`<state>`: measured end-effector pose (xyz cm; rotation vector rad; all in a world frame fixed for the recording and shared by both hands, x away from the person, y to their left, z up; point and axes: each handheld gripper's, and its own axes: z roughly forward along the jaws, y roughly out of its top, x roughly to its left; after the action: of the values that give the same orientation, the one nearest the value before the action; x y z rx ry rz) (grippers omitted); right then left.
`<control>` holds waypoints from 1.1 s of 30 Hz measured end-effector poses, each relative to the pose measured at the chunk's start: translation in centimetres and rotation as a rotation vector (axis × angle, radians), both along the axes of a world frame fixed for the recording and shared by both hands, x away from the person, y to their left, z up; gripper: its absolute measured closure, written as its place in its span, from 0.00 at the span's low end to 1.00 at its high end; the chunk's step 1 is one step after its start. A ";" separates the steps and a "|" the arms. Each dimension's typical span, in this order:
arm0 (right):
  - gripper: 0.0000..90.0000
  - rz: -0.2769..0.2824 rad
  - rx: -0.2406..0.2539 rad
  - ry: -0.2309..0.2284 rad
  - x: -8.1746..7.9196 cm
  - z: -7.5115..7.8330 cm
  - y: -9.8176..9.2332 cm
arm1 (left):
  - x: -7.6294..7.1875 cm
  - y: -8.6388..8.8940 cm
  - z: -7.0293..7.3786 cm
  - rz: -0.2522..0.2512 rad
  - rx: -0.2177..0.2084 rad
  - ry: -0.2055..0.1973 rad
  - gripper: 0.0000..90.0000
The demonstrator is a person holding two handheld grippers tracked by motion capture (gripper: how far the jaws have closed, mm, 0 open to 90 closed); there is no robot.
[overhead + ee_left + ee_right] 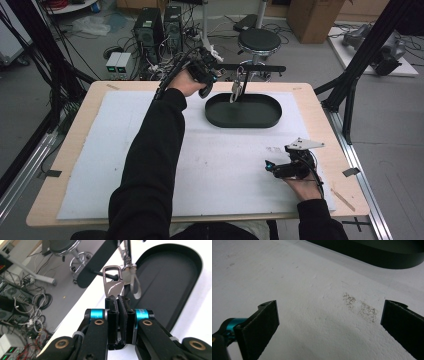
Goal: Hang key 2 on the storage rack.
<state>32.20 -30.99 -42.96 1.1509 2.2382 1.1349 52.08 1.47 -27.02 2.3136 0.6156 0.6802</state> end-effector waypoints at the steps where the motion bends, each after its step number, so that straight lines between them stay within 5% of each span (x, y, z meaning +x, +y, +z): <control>1: 0.01 0.000 0.001 -0.002 0.0 0.0 0.0 | 0.1 0.0 -0.1 -0.001 0.002 0.000 0.95; 11: 0.01 0.001 -0.002 0.000 0.0 0.0 0.1 | 1.4 -0.8 -0.7 0.047 0.012 -0.008 0.95; 19: 0.01 0.002 -0.001 0.001 0.0 0.0 0.0 | 2.3 -0.8 -1.5 0.069 -0.005 0.031 0.92; 20: 0.01 0.001 -0.001 0.000 0.0 0.0 0.0 | 2.4 -0.7 -1.6 0.062 -0.034 0.048 0.88; 24: 0.01 0.004 -0.006 0.000 -0.1 0.0 0.1 | 2.2 0.0 -1.7 0.014 -0.237 0.089 0.47; 28: 0.01 0.007 -0.005 -0.001 -0.1 0.0 0.1 | 2.0 0.1 -1.9 -0.010 -0.239 0.108 0.17; 31: 0.01 0.004 -0.007 0.002 -0.1 -0.1 0.1 | 1.8 0.6 -1.8 0.001 -0.258 0.101 0.15; 33: 0.01 0.005 -0.010 0.002 -0.1 -0.1 0.1 | 1.7 1.2 -1.7 -0.024 -0.307 0.122 0.12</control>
<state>32.08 -30.91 -43.02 1.1431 2.2470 1.1233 53.73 2.67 -28.73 2.0818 0.6947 0.4036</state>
